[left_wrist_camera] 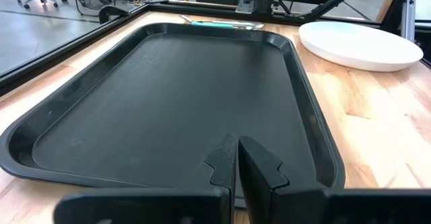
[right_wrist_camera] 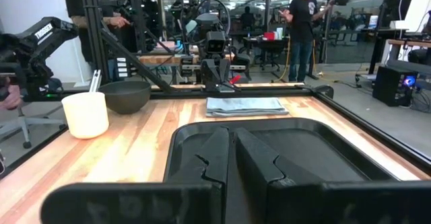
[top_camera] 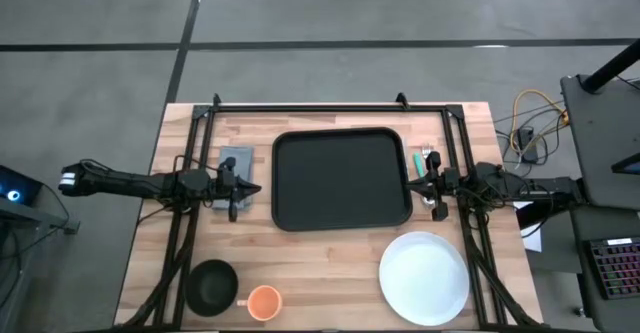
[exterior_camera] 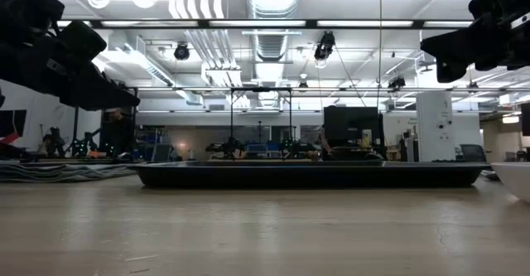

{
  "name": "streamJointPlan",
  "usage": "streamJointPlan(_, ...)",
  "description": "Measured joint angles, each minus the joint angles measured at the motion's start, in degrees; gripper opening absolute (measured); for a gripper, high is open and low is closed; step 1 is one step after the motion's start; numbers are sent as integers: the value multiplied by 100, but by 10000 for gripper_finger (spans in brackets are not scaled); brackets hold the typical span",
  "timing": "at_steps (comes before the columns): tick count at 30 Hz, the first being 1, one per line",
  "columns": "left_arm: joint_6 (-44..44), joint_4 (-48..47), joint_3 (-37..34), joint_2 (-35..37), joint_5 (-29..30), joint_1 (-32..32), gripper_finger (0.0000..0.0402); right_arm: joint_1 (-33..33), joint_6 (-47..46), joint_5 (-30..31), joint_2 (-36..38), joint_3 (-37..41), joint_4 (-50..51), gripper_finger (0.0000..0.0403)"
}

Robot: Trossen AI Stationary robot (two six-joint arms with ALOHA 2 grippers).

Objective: Set up tray
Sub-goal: Put the orange mug on the top left of the black tray

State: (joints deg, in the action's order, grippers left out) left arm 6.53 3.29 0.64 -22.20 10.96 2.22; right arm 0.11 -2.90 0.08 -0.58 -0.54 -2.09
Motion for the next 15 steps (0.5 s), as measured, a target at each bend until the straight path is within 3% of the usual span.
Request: streamJointPlan(15,0,69,0,0,-9,0,0,-1,3,3,0,0,11,18)
